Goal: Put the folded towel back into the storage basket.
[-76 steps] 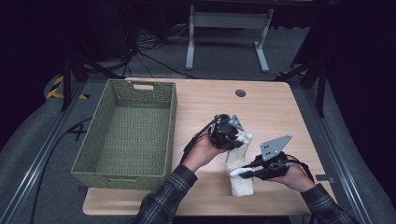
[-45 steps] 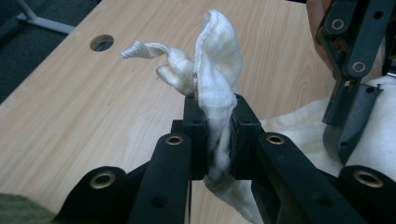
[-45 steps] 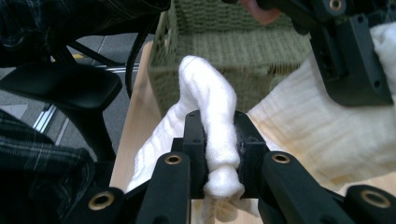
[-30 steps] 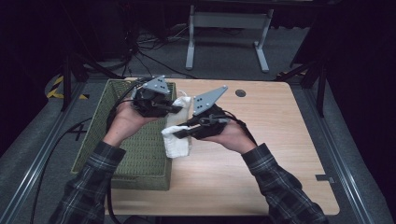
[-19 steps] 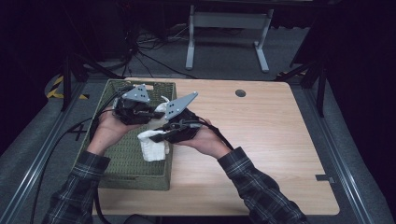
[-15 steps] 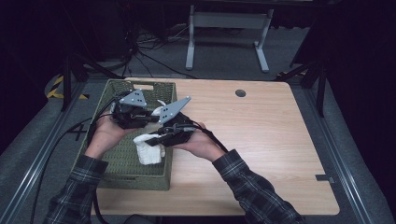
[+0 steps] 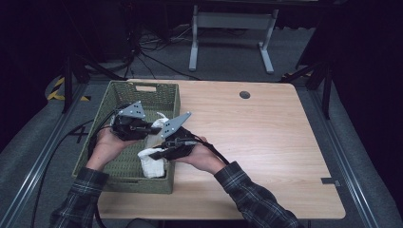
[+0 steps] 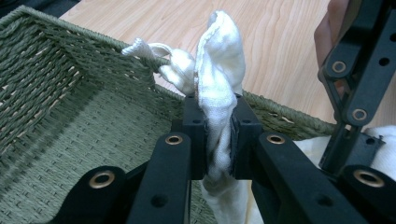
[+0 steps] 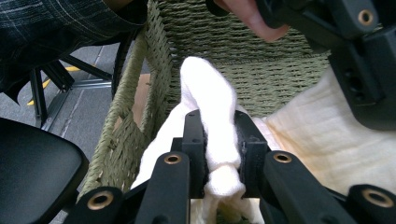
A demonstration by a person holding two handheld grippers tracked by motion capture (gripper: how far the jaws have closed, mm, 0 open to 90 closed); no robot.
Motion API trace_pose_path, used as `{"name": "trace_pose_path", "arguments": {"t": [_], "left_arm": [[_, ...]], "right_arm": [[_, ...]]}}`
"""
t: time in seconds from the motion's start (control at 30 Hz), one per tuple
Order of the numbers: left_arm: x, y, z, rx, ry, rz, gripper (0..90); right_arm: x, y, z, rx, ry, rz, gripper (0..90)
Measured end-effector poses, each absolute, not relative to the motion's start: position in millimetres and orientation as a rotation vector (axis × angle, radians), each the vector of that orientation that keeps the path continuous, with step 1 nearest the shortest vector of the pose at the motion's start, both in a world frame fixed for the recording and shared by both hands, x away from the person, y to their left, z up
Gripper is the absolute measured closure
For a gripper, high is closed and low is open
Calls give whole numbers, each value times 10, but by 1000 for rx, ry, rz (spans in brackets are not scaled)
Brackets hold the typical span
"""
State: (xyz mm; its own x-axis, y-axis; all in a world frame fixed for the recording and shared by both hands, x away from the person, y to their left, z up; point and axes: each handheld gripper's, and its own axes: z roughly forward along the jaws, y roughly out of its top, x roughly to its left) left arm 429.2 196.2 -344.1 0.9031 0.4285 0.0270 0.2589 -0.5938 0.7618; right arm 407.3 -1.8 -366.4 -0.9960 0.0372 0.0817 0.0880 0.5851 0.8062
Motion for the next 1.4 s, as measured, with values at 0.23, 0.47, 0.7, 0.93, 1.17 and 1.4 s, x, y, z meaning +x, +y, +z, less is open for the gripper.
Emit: {"name": "trace_pose_path", "arguments": {"t": [0.23,0.47,0.7,0.93,1.17,1.4], "left_arm": [[4300,1950,-3463,2238,494,255,805],[4335,1945,-3436,2221,524,261,804],[4440,1911,-3337,2222,544,269,804],[4652,1814,-3292,2242,572,314,801],[4846,1774,-3388,2254,603,337,789],[4961,1779,-3421,2212,731,400,547]], "right_arm": [[4046,13,-3692,-99,-2756,-1389,668],[4133,-107,-3604,-181,-2782,-1448,497],[4176,-285,-3478,-207,-2806,-1490,426],[4205,-504,-3422,-247,-2822,-1513,400],[4237,-796,-3428,-292,-2847,-1509,390],[4259,-1051,-3451,-349,-2859,-1510,381]]}}
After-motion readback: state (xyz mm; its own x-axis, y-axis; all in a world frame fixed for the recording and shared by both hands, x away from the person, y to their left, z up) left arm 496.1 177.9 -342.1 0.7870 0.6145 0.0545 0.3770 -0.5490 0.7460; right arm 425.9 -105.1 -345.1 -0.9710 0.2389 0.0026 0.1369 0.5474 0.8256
